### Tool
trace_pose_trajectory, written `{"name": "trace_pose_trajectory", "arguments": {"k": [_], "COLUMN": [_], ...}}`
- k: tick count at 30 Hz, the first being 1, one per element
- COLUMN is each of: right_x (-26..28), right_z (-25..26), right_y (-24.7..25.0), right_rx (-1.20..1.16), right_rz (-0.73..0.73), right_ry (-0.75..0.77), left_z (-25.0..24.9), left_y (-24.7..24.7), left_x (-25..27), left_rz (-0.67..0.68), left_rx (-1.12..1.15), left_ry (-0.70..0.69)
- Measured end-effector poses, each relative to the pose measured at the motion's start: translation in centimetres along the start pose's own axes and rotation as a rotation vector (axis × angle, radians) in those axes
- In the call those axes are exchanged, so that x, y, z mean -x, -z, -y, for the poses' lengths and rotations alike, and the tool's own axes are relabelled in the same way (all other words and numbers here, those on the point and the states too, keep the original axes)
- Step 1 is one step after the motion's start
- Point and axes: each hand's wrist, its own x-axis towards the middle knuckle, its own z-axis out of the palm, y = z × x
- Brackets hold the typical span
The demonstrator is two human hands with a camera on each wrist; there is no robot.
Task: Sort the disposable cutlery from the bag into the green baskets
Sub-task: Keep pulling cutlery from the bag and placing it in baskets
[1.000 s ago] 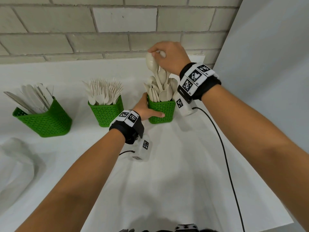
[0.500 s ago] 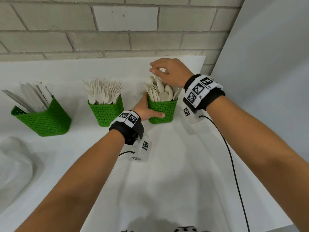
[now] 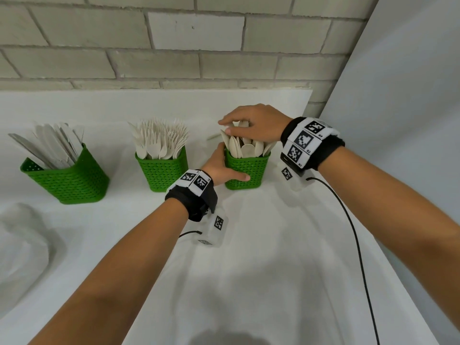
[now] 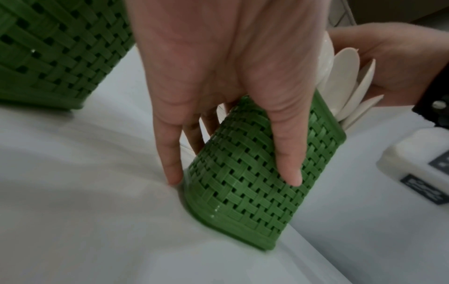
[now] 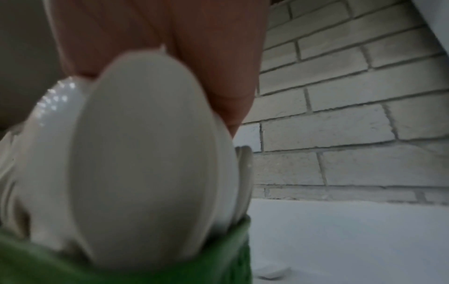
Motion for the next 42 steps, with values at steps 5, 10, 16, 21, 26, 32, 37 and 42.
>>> {"name": "trace_pose_trajectory", "arguments": {"k": [5, 10, 16, 21, 26, 32, 37, 42], "right_x": [0.5, -0.6, -4.9, -9.7, -12.8, -13.8, -11.9, -8.7], "right_z": [0.4, -4.0, -8.2, -8.7, -8.6, -7.8, -8.7, -8.3], "right_y": [1.6, 4.7, 3.4, -0.7, -3.4, -4.5, -5.1, -0.4], "right_rx": [-0.432, -0.714, -0.243, 0.21, 0.208, 0.306, 0.406, 0.217], "right_rz": [0.039, -0.134, 0.253, 0.407, 0.484, 0.465, 0.371, 0.038], "right_ry": [-0.051, -0.366, -0.454, -0.219, -0.157, -0.022, 0.047, -0.015], "left_z": [0.1, 0.2, 0.6, 1.1, 1.5, 1.7, 1.5, 1.0], "left_y": [0.0, 0.1, 0.1, 0.0, 0.0, 0.3, 0.1, 0.2], "left_x": [0.1, 0.2, 0.2, -0.2, -0.6, -0.9, -0.6, -0.5], "left_rz": [-0.013, 0.007, -0.019, -0.032, -0.054, -0.06, -0.057, -0.043], "left_rx": [-0.016, -0.034, -0.037, -0.029, -0.002, -0.025, -0.033, -0.052], "left_ry": [-0.019, -0.015, -0.023, -0.024, -0.06, -0.05, -0.05, -0.04]}}
